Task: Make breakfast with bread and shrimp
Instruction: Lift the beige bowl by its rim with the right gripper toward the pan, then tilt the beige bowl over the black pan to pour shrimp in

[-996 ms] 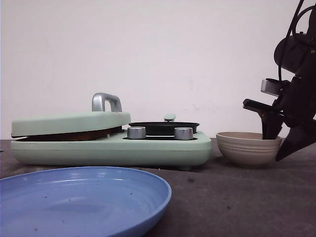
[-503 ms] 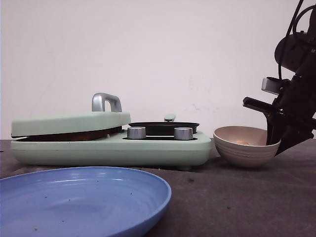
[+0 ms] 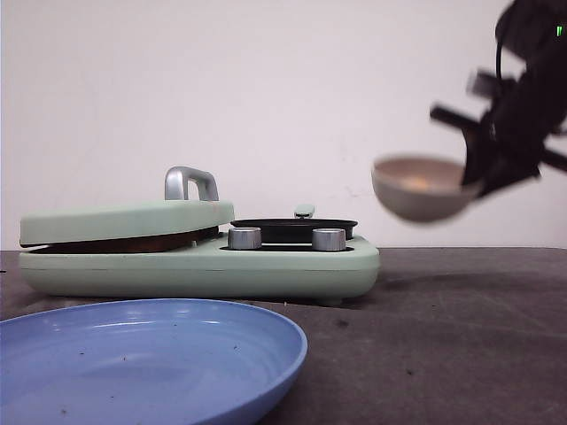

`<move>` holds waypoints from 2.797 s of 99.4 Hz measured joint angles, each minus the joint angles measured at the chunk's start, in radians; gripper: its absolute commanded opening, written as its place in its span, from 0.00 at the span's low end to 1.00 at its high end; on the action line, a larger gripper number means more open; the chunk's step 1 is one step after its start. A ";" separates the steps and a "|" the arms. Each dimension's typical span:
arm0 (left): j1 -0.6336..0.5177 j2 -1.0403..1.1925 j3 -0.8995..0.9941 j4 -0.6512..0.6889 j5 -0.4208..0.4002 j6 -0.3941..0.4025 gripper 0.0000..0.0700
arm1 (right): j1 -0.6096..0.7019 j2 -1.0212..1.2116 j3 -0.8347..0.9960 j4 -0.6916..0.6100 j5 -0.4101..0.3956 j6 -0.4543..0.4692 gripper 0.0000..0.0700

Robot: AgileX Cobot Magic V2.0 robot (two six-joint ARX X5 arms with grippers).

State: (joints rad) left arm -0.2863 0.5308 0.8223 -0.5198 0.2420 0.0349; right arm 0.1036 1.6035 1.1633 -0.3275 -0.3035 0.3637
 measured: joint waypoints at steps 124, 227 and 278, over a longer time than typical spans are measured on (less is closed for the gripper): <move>0.000 0.000 0.000 0.000 0.000 0.000 0.56 | 0.394 0.291 0.133 0.740 0.517 -0.505 0.00; 0.000 0.000 0.000 0.000 0.000 0.053 0.56 | 0.497 0.294 0.134 1.043 0.826 -1.412 0.00; 0.000 0.000 -0.001 -0.019 0.000 0.053 0.56 | 0.532 0.289 0.135 0.999 1.191 -1.122 0.00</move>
State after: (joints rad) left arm -0.2863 0.5308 0.8215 -0.5388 0.2420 0.0875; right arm 0.6353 1.8927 1.2984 0.6712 0.8871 -0.7578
